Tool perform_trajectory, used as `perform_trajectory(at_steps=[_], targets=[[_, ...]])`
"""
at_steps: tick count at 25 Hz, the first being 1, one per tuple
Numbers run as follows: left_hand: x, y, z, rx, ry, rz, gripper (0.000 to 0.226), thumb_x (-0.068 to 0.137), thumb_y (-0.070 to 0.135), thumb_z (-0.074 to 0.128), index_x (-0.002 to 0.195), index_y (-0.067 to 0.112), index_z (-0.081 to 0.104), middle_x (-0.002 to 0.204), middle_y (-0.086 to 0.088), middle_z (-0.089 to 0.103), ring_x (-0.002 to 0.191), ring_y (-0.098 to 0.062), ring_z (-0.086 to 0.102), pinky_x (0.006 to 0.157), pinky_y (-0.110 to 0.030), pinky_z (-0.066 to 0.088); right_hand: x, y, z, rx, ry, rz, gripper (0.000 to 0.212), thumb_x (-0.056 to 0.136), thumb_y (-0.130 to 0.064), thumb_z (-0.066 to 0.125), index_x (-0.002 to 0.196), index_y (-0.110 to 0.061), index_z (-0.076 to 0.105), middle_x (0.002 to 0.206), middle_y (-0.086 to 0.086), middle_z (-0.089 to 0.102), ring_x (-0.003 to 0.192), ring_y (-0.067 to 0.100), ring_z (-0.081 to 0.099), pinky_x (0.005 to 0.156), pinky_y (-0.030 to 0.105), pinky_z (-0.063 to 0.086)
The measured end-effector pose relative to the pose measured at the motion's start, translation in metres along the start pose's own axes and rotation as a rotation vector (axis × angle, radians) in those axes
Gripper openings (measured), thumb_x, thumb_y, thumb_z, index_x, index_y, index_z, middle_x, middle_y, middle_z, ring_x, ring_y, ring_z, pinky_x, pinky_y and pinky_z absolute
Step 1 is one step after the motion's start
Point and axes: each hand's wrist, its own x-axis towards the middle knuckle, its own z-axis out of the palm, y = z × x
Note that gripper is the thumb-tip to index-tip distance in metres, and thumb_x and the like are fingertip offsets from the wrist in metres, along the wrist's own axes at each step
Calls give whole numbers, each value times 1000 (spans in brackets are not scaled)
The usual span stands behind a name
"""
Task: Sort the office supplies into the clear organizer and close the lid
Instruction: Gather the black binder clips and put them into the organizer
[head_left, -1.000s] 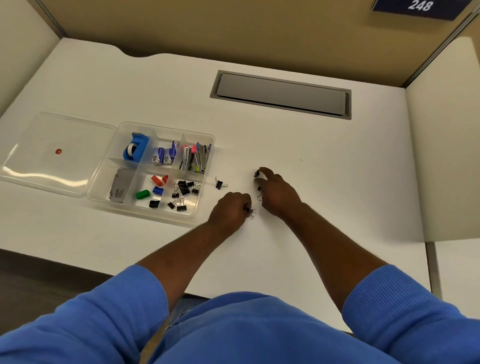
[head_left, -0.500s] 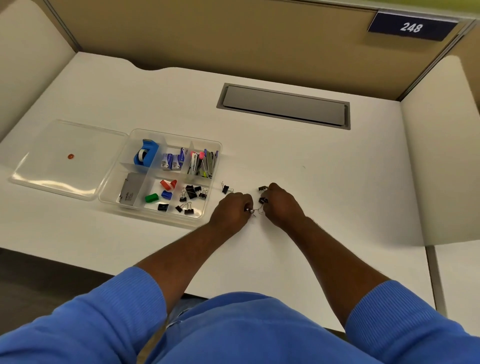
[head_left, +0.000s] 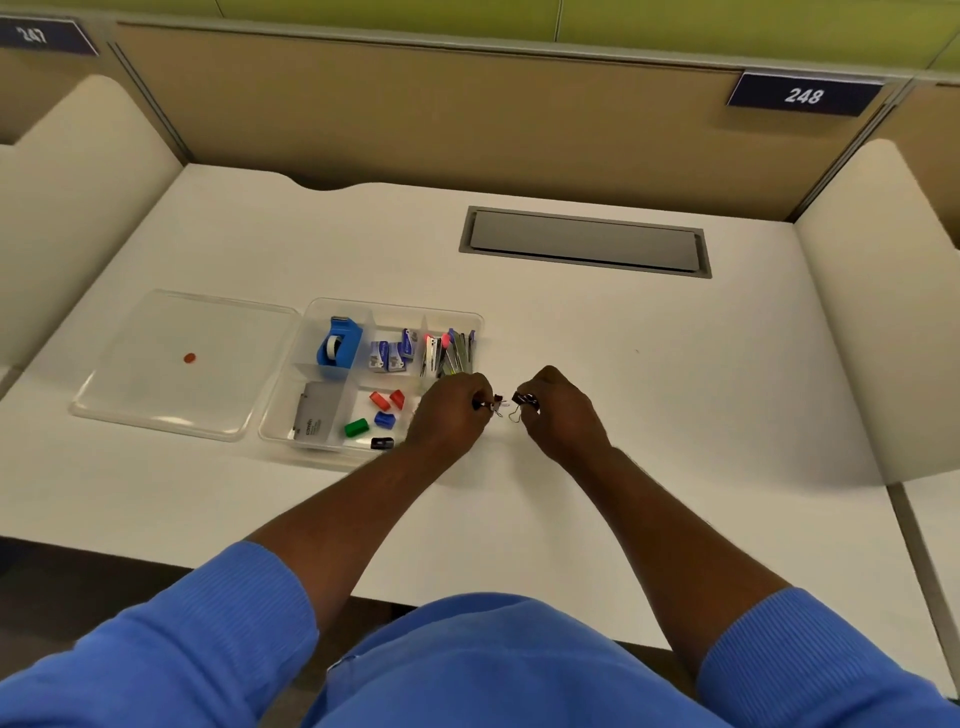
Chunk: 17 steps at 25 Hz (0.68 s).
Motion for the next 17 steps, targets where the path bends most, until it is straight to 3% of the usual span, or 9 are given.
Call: perform_trajectory(at_steps=[8, 12, 17], targets=[[-7, -59, -48, -17, -25, -22, 9, 81, 10, 72, 82, 16, 66, 81, 1, 65, 80, -17, 57, 71, -31, 47, 7, -72, 36, 56, 42, -108, 20, 92, -9, 59, 108, -13, 71, 103, 3, 60, 88, 21, 61, 73, 35, 50], [-9, -77, -57, -19, -79, -13, 11, 85, 10, 69, 95, 14, 68, 94, -3, 68, 89, -19, 58, 81, -37, 51, 6, -93, 54, 50, 49, -111, 21, 93, -6, 59, 109, -11, 71, 107, 4, 63, 93, 24, 63, 77, 36, 52], [-11, -90, -60, -9, -120, 67, 25, 84, 10, 69, 109, 16, 66, 106, -3, 66, 98, -20, 58, 84, -29, 45, 1, -100, 67, 56, 70, -88, 30, 86, 2, 61, 113, -10, 70, 115, 7, 66, 104, 27, 62, 84, 37, 52]])
